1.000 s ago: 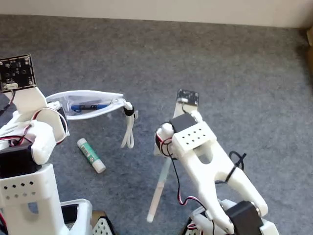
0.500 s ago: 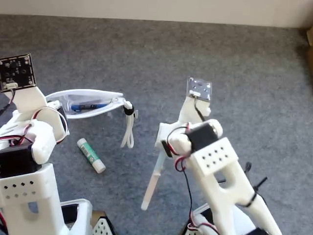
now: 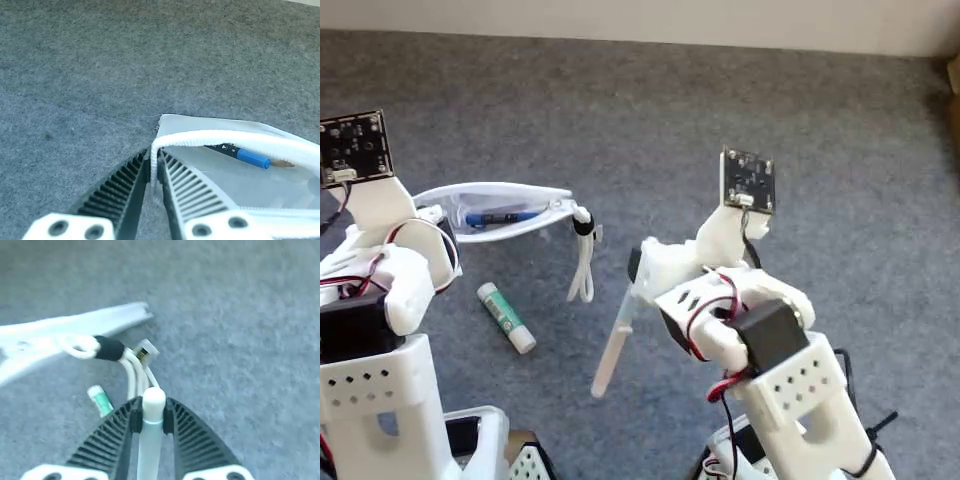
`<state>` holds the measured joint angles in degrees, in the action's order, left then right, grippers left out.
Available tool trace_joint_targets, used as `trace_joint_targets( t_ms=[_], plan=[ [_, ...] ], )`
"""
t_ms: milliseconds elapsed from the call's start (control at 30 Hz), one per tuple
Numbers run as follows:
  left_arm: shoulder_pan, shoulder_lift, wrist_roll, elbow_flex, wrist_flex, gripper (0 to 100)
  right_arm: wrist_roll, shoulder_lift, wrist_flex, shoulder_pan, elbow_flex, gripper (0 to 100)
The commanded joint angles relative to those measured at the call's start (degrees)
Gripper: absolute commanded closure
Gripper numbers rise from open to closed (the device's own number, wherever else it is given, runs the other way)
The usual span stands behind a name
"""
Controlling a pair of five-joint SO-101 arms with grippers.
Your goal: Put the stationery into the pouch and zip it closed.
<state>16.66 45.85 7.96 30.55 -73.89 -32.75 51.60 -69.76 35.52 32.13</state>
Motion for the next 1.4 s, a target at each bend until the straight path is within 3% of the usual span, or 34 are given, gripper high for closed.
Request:
trace_joint_targets(
  t_ms=[0, 233, 1367],
  plan=[
    [0.57, -2.07, 0.7, 2.15, 0.26, 99, 3.6, 3.91, 4.7, 0.75, -3.91, 99.5],
    [0.57, -2.07, 0.7, 2.15, 0.35, 99, 7.3, 8.13, 11.3, 0.84, -4.0, 99.5],
    [0.57, -2.07, 0.7, 2.07, 0.35, 99, 7.3, 10.51, 51.91, 0.84, -0.84, 99.5]
  ],
)
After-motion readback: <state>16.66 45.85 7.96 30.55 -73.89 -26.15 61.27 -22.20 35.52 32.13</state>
